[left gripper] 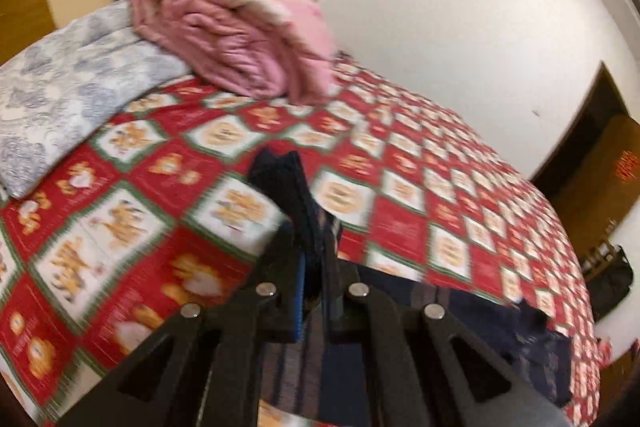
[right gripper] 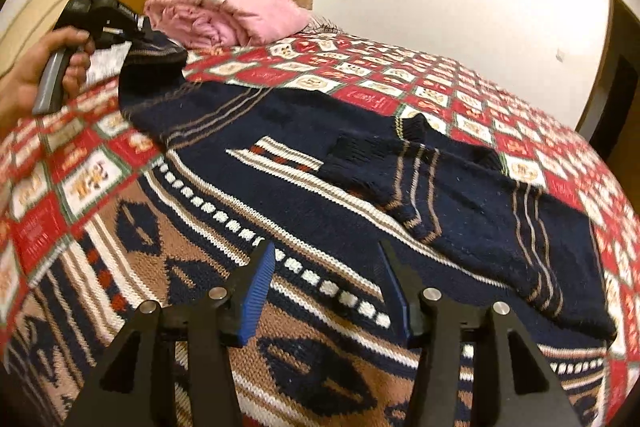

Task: Fold small clothes
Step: 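Lift the sleeve with the left tool and fold it across the sweater body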

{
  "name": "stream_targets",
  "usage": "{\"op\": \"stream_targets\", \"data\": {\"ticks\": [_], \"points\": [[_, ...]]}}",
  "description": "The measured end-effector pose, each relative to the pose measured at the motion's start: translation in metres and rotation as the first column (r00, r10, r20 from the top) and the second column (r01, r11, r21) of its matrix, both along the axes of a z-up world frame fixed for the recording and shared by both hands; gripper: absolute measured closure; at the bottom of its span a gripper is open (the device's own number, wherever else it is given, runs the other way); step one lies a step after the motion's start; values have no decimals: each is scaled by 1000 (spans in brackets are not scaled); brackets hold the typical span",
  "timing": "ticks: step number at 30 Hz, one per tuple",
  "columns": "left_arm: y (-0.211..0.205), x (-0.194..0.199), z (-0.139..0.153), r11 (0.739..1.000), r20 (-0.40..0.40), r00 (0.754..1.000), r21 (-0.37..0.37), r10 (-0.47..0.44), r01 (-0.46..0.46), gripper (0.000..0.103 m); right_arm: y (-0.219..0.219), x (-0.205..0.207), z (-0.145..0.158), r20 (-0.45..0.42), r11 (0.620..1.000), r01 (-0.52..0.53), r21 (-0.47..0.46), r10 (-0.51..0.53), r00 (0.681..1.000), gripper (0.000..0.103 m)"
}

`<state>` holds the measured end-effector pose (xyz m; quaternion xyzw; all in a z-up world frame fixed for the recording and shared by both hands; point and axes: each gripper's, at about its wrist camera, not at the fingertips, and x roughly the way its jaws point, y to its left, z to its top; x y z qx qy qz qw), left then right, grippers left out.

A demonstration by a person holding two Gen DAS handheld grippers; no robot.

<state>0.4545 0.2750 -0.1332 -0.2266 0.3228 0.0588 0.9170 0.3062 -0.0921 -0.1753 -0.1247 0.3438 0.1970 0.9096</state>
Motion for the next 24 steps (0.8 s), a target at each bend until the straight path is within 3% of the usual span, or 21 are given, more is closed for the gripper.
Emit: {"op": "stream_targets", "data": {"ticks": [15,24], "points": [[-113,3,11,983,15,990,-118,-143,144,97,-50,-24,6,-38,996,42,77,-39,998,50],[-174,1,16,958,34,977,-191,-210,212,97,-79,-29,7,-53,991,69,116,-63,997,50]]}}
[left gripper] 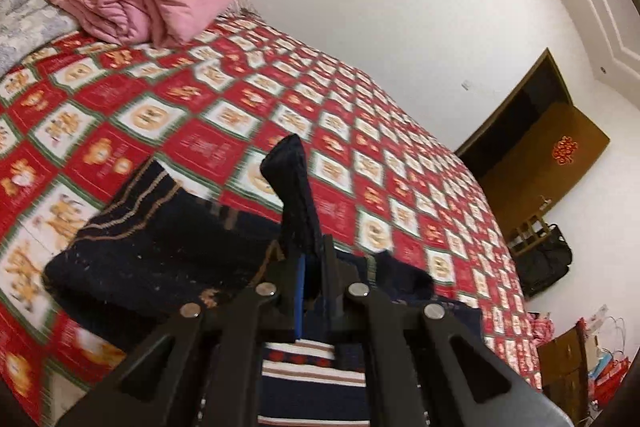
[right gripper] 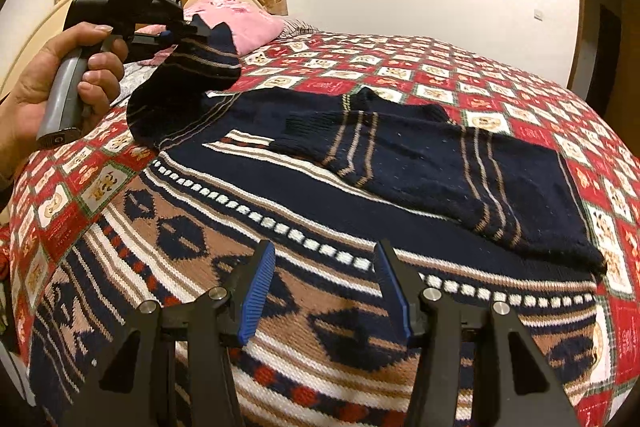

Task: Fold small clothes
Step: 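Lift the sleeve with the left tool and fold it across the sweater body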

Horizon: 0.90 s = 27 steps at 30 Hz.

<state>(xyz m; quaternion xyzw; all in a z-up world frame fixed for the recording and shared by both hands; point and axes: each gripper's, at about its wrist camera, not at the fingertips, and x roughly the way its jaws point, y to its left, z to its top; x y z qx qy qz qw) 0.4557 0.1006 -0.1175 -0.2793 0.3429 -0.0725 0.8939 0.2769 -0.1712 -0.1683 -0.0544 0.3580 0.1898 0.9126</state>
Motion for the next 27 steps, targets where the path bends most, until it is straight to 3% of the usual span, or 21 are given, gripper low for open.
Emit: {"op": "stream_targets", "data": {"ticks": [13,20,27], "points": [[-109,6,-13,993,-30,994,-45,-109,108,97,-44,-11,0,-16,997,53,57,-52,998,50],[-164,1,-25,981,-30,981,23,-193,194,96,-73,-9,0,-45,989,109,99,-105,993,50],[-201,-20,-15,930,9,938,139,-346,342,65,-90,-7,-8,-95,982,136,133,-124,988,50]]}}
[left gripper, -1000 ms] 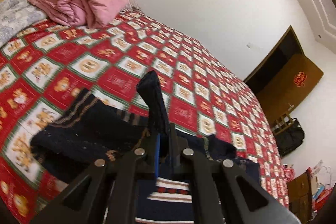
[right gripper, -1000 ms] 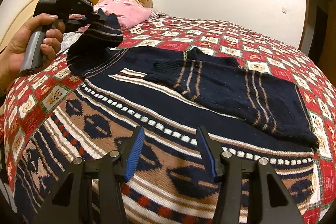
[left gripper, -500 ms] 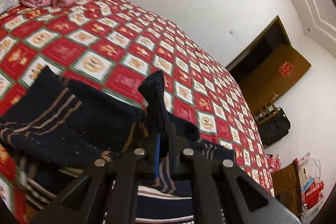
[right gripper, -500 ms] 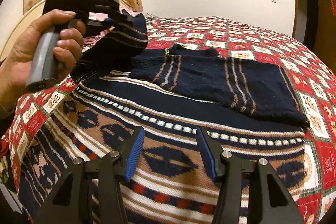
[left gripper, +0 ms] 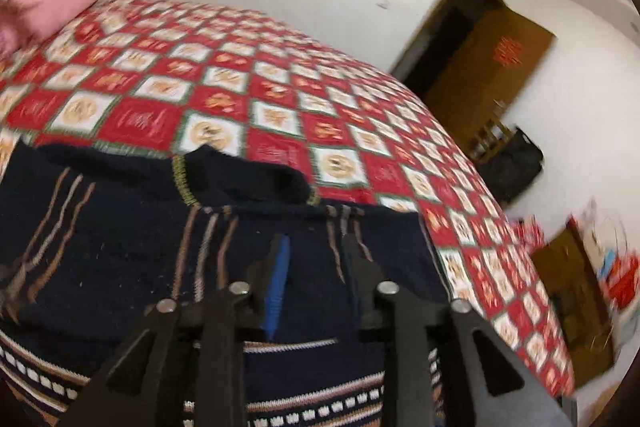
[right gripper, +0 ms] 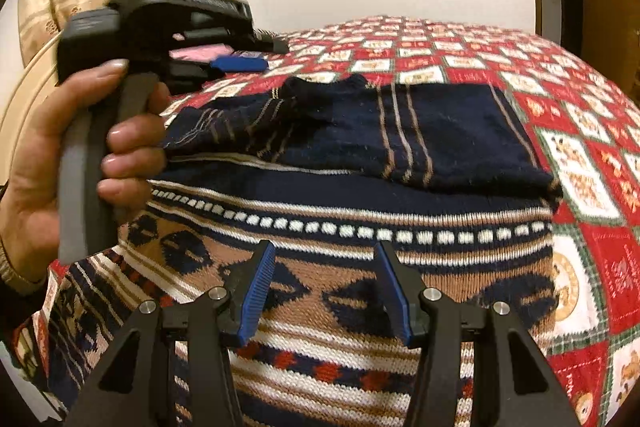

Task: Fold small clothes
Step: 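Lift the sleeve with the left tool and fold it across the sweater body, then lower the sleeve onto the body and open the left tool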

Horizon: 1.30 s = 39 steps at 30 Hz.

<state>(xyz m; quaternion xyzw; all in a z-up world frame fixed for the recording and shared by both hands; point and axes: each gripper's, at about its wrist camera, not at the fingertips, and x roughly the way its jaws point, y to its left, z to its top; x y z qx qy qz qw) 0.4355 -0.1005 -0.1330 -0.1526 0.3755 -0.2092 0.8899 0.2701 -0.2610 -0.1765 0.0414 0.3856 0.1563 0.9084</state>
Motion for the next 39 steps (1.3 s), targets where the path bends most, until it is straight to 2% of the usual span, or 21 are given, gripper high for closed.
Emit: {"op": "stream_targets", "data": {"ticks": [1,3,4,6,8,9,10,11,13,18,20,21,24,25,27,28,30,31,32,39], "points": [[-1,-5,4,1000,25,1000,23,-14,13,57,-2,1,-2,-12,1000,2,8,-2,1000,50],[4,-17,11,998,74,997,63,-36,31,46,-5,2,-3,-21,1000,11,20,-11,1000,50],[10,-24,14,994,101,994,102,-34,24,39,-6,3,-2,-21,1000,14,25,-13,1000,50],[25,-37,13,976,153,988,217,-16,-18,33,-9,4,-1,-25,999,14,40,-13,1000,50],[42,-44,8,928,194,981,360,30,-99,30,-13,11,1,-59,996,9,85,-4,998,50],[51,-46,3,894,210,976,425,57,-144,29,-15,16,2,-78,994,13,106,-5,997,50],[69,-48,-4,842,236,967,498,96,-206,29,-18,27,5,-106,989,21,148,-6,994,50],[81,-49,-9,810,249,960,533,125,-244,29,-19,34,7,-119,985,30,170,-10,993,50],[117,-49,-19,748,259,940,573,220,-334,28,-16,52,14,-133,979,45,198,-18,991,50],[182,-39,-39,721,209,902,544,379,-429,27,3,116,17,-192,966,74,246,-26,981,50],[194,-29,-49,720,183,895,538,408,-438,27,11,135,14,-204,969,84,233,-36,978,50],[198,-26,-53,729,169,894,528,414,-437,27,17,145,12,-218,969,86,231,-34,975,50],[206,-20,-66,762,112,901,497,418,-415,27,31,168,3,-261,974,92,207,-36,965,50],[206,-20,-69,782,91,907,477,411,-402,27,36,175,0,-274,975,96,198,-38,961,50],[206,-17,-74,800,65,914,461,400,-383,27,41,181,-4,-276,978,100,186,-46,960,50],[208,-18,-75,805,60,915,455,398,-380,27,43,184,-7,-274,980,94,178,-42,961,52],[209,-17,-78,821,45,920,435,390,-369,27,49,187,-12,-281,985,92,144,-48,958,65],[210,-18,-79,825,41,920,430,389,-368,27,50,190,-15,-292,986,96,133,-53,955,67],[210,-17,-80,829,34,922,424,387,-364,27,50,192,-18,-302,986,99,137,-54,952,70],[221,-16,-84,872,-12,928,346,372,-345,21,44,199,-26,-318,972,137,190,-71,945,70]]}}
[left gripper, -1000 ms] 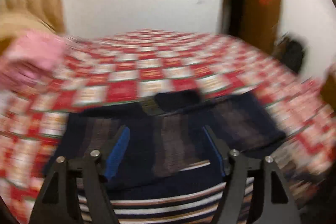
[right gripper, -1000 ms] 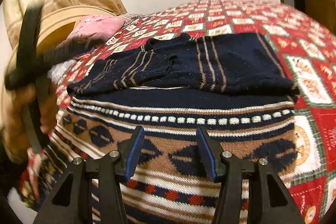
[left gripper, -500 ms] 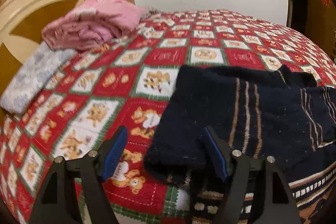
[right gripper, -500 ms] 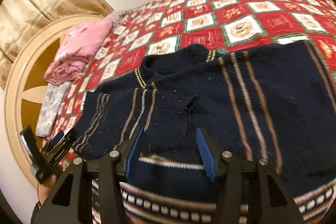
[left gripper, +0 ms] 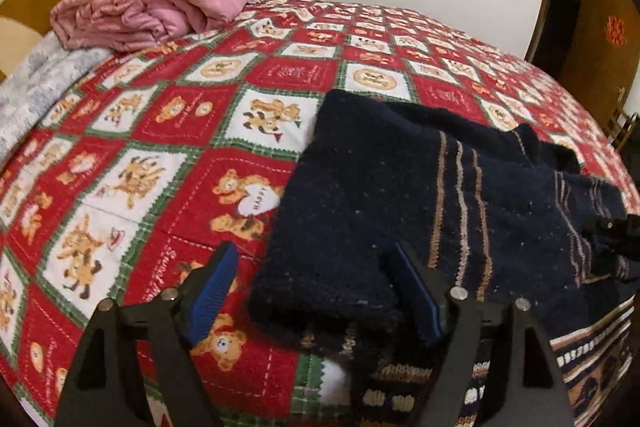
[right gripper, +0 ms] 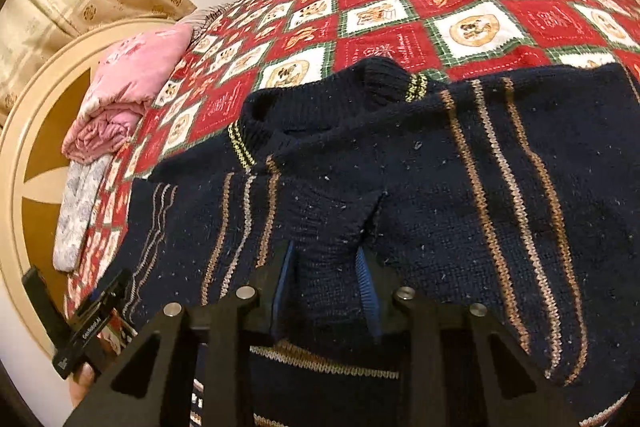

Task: Fold small clothes
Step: 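Lower the sleeve onto the body and open the left tool, then grasp the sweater's side edge with the left tool while the right tool grips the body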

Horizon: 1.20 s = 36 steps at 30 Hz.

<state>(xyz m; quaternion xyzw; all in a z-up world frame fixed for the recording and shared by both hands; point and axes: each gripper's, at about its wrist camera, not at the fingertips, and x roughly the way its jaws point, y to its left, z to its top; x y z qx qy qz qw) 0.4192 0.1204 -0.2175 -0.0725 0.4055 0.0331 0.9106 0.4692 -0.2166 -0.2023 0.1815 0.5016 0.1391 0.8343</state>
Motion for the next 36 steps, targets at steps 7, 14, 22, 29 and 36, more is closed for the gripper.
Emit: {"op": "stream_targets", "data": {"ticks": [7,14,22,29,36], "points": [[14,-2,-2,992,19,1000,-125,-1,3,18,-17,-6,-2,-2,998,39,44,-39,999,70],[27,-5,-3,975,47,999,-222,6,4,18,-19,-7,4,2,996,85,13,-85,996,70],[27,-7,-3,972,52,999,-234,6,7,16,7,-9,-4,-10,1000,4,-10,-5,1000,77],[46,-19,-4,930,113,992,-367,49,-4,16,23,-16,11,74,994,-17,-112,26,997,89],[67,-34,-1,887,182,969,-458,166,-65,0,14,-27,47,204,979,16,-205,27,979,89]]}}
